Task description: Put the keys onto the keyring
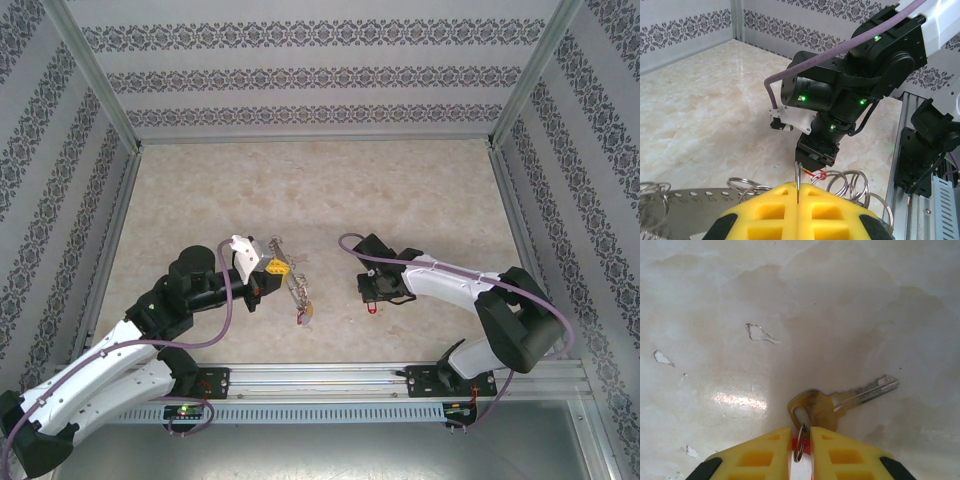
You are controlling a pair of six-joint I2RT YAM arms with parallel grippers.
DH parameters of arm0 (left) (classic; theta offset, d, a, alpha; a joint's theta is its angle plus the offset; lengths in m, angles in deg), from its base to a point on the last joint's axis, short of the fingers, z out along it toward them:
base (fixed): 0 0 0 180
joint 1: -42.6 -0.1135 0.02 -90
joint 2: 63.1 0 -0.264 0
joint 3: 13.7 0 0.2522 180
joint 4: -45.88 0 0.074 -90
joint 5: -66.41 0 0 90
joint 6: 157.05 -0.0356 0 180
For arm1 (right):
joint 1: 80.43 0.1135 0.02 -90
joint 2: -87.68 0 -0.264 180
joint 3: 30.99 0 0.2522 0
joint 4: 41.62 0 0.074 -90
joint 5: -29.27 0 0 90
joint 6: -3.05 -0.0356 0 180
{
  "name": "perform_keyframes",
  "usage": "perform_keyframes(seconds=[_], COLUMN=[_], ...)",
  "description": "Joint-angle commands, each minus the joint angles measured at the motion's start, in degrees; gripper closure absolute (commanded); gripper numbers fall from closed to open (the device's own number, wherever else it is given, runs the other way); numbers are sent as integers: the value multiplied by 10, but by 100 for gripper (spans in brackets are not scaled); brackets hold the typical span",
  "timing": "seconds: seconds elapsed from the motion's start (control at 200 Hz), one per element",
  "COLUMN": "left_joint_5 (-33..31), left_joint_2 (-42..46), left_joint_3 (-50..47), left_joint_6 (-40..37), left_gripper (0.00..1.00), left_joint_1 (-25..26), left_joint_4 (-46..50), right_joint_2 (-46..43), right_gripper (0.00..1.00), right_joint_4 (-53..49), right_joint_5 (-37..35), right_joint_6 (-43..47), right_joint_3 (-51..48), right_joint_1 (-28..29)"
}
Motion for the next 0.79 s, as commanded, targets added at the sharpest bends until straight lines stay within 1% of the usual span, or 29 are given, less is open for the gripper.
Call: perform_keyframes(seconds=[0.0, 0.09, 0.285, 0.465, 0.51, 0.615, 0.689, 0.789], left_joint_5=[12, 14, 14, 13, 12, 16, 20, 29], left_joint_2=[13, 13, 17, 18, 18, 16, 13, 12], left_joint_3=[-2, -2, -3, 4, 8, 18, 23, 30], left_joint_6=[11, 11, 11, 9, 9, 6, 3, 0], left_gripper=[100, 100, 100, 100, 100, 100, 100, 100], left_joint_1=[-5, -4, -4, -4, -4, -4, -4, -4], left_joint_4=[-38, -38, -38, -26, -21, -6, 6, 16], right_joint_2=[-5, -4, -2, -9, -14, -58, -110, -200], right_gripper=[82, 83, 90, 100, 100, 100, 100, 100], right_joint_4=[-3, 0, 2, -6, -11, 1, 13, 35], right_joint_5=[-12, -15, -19, -17, -17, -18, -28, -27], right_joint_6=[-7, -8, -8, -1, 2, 31, 66, 127], right_joint_3=[-8, -8, -10, -7, -7, -15, -21, -34], right_joint_1=[6, 6, 6, 6, 7, 17, 34, 52])
